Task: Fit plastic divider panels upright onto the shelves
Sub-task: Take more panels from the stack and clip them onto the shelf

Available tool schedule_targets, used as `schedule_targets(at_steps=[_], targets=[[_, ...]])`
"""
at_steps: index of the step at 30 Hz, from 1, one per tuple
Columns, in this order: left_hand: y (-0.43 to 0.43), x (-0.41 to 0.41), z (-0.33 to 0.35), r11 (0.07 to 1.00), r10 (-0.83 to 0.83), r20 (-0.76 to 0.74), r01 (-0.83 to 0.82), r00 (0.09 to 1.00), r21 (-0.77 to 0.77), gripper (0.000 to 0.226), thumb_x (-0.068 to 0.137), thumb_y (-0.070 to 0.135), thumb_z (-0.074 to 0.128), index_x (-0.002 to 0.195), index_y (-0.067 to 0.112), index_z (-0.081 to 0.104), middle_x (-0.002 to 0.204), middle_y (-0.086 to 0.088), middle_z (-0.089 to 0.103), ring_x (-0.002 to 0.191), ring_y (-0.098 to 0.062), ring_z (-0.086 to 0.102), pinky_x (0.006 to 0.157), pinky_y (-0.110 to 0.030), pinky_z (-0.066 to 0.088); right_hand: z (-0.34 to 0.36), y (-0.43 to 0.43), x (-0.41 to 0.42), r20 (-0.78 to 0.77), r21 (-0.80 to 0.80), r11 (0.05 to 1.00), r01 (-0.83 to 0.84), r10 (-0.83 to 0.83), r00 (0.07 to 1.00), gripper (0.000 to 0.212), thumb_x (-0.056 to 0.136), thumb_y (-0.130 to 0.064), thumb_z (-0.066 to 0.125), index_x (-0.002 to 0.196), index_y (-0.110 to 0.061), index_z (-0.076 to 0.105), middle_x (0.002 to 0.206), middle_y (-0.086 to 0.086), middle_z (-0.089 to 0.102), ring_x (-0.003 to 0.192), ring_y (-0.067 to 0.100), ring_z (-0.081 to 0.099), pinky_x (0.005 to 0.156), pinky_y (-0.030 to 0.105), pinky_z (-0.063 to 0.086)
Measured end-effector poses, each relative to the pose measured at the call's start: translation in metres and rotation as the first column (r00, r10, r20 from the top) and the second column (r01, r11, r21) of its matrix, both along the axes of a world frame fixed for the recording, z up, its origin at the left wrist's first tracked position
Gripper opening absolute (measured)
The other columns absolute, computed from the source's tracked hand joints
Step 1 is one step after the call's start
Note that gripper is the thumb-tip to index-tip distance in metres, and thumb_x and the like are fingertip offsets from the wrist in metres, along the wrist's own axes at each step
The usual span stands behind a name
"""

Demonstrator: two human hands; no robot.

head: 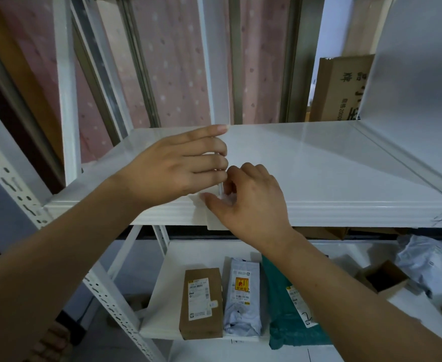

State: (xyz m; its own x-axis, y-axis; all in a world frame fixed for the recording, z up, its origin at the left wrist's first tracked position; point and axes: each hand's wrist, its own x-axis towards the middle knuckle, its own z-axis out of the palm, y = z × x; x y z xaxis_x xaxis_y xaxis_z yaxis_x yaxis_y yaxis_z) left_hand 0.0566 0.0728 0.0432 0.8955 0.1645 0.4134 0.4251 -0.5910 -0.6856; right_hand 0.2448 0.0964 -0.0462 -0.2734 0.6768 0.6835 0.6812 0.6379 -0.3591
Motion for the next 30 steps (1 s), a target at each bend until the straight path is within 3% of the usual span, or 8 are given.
schedule_targets(at_steps=[5,7,8,10,15,24,27,30], targets=[[0.004,0.003,-0.006,0.999,-0.021,0.090,0.024,0.996,-0.030,0.027,0.110,-0.003,0.057,0.095,0.001,0.081,0.096,-0.013,0.077,0.100,-0.031,0.074,0.117,-0.052,0.045,-0.003,-0.002,0.000,0.057,-0.026,0.994,0.103,-0.102,0.993,0.057,0.083,-0.068,0.050,0.103,-0.016,0.061,0.095,0.001,0.071,0.104,0.025,0.066,0.111,0.048,0.041],[0.007,0.002,-0.009,0.999,-0.031,0.109,0.035,0.994,-0.029,0.025,0.109,-0.004,0.059,0.096,0.001,0.080,0.097,-0.013,0.076,0.101,-0.031,0.074,0.118,-0.052,0.045,-0.002,-0.003,-0.002,0.001,-0.002,0.998,0.068,-0.068,0.998,0.052,0.083,-0.064,0.055,0.099,-0.015,0.057,0.080,-0.002,0.067,0.079,0.021,0.065,0.085,0.037,0.051],[0.008,0.001,-0.011,0.999,-0.040,0.121,0.044,0.992,-0.028,0.023,0.107,-0.005,0.061,0.096,0.001,0.080,0.097,-0.013,0.077,0.102,-0.031,0.074,0.118,-0.052,0.046,-0.002,-0.003,-0.003,-0.028,-0.007,0.999,0.054,-0.054,0.998,0.050,0.081,-0.061,0.057,0.099,-0.014,0.055,0.074,-0.003,0.064,0.069,0.020,0.062,0.069,0.031,0.046],[0.011,0.000,-0.016,0.997,-0.064,0.150,0.069,0.987,-0.029,0.019,0.105,-0.006,0.065,0.097,0.001,0.080,0.098,-0.013,0.077,0.104,-0.030,0.074,0.116,-0.053,0.047,0.000,-0.003,-0.006,-0.062,-0.058,0.998,0.035,-0.039,0.997,0.050,0.080,-0.058,0.059,0.105,-0.016,0.050,0.071,-0.005,0.063,0.061,0.020,0.060,0.059,0.028,0.042],[0.023,-0.002,-0.015,0.983,-0.185,0.150,0.186,0.971,0.008,0.022,0.107,-0.004,0.062,0.097,0.000,0.081,0.098,-0.012,0.077,0.103,-0.029,0.075,0.116,-0.052,0.046,0.006,-0.006,-0.007,-0.075,-0.156,0.988,-0.005,-0.007,0.997,0.046,0.082,-0.051,0.064,0.107,-0.024,0.035,0.071,-0.009,0.062,0.059,0.017,0.061,0.059,0.036,0.055],[0.030,-0.001,-0.018,0.969,-0.243,0.177,0.247,0.954,0.002,0.013,0.099,-0.008,0.071,0.098,0.001,0.080,0.100,-0.013,0.077,0.107,-0.028,0.074,0.118,-0.052,0.045,0.009,-0.014,-0.008,-0.138,-0.227,0.973,-0.047,0.015,0.990,0.041,0.088,-0.035,0.067,0.116,-0.021,0.039,0.070,-0.007,0.062,0.059,0.017,0.063,0.060,0.045,0.058],[0.026,-0.001,-0.016,0.974,-0.224,0.169,0.228,0.960,-0.006,0.013,0.094,-0.010,0.076,0.098,0.001,0.081,0.099,-0.013,0.076,0.108,-0.028,0.072,0.121,-0.051,0.041,0.009,-0.015,-0.003,-0.134,-0.269,0.962,-0.049,0.013,0.991,0.040,0.087,-0.046,0.072,0.114,-0.025,0.051,0.078,-0.007,0.066,0.069,0.013,0.066,0.066,0.040,0.058],[0.023,-0.001,-0.013,0.982,-0.185,0.134,0.188,0.974,-0.008,0.015,0.092,-0.011,0.077,0.096,0.003,0.080,0.095,-0.010,0.074,0.106,-0.027,0.070,0.124,-0.049,0.038,0.011,-0.015,0.012,-0.230,-0.364,0.921,-0.136,0.052,0.972,0.028,0.081,-0.047,0.081,0.092,-0.028,0.064,0.077,-0.010,0.071,0.071,0.006,0.067,0.069,0.028,0.054]])
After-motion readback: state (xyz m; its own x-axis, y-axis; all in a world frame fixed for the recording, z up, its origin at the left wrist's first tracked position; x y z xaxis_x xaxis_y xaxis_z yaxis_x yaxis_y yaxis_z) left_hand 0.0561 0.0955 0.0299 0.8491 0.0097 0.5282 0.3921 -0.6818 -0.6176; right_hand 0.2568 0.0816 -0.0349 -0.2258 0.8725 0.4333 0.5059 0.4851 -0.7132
